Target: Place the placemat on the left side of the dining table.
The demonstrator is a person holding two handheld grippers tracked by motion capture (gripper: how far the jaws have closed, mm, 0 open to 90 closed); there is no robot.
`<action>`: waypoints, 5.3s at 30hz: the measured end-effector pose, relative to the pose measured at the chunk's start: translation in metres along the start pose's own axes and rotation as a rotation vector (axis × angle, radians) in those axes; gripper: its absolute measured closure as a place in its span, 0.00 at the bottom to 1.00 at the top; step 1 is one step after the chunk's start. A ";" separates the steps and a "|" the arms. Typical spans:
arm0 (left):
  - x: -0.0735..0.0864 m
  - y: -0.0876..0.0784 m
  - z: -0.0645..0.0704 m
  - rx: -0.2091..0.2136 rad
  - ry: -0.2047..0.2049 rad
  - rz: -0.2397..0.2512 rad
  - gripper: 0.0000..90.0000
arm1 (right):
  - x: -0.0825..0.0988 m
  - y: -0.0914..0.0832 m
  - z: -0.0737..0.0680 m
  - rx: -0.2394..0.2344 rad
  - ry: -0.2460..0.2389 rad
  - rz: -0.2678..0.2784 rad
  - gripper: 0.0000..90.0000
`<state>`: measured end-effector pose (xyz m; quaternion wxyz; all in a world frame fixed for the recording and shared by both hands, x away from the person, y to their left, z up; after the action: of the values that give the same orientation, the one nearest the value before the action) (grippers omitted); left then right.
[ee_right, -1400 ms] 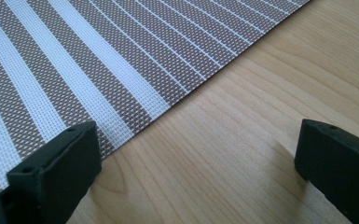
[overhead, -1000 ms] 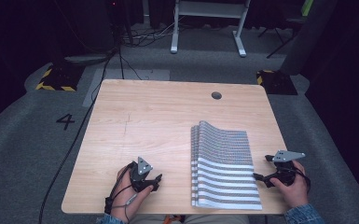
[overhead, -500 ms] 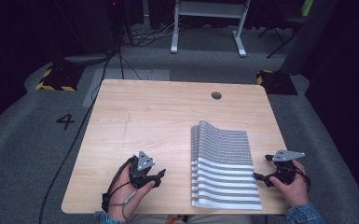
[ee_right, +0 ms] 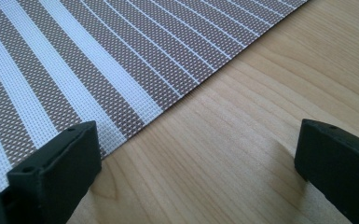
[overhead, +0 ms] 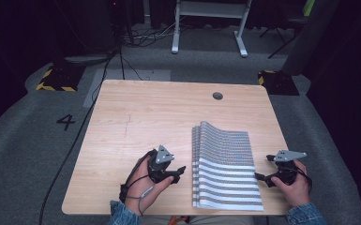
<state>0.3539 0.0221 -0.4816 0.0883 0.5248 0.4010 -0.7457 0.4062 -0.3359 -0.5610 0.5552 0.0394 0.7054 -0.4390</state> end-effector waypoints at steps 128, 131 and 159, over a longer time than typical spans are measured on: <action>0.026 -0.091 -0.142 -0.163 -0.139 -0.067 0.98 | -0.001 0.001 0.002 0.018 0.013 0.002 0.01; 0.036 -0.093 -0.149 -0.172 -0.158 -0.087 0.98 | -0.001 0.001 0.002 0.018 0.013 0.002 0.01; 0.028 -0.081 -0.148 -0.387 -0.092 -0.020 0.36 | 0.000 0.001 0.002 0.021 0.016 0.001 0.01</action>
<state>0.4021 0.1859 -0.4837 0.1984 0.4593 0.5374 -0.6789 0.4084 -0.3368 -0.5610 0.5494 0.0491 0.7050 -0.4458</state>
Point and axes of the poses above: each handheld gripper's, and its own axes: y roughly forward along the jaws, x roughly out of its underside, z roughly to its right, the point moved 8 cm from there along y, roughly forward along the jaws, and after that the axes turned 9 degrees about z, right-handed, at the moved point
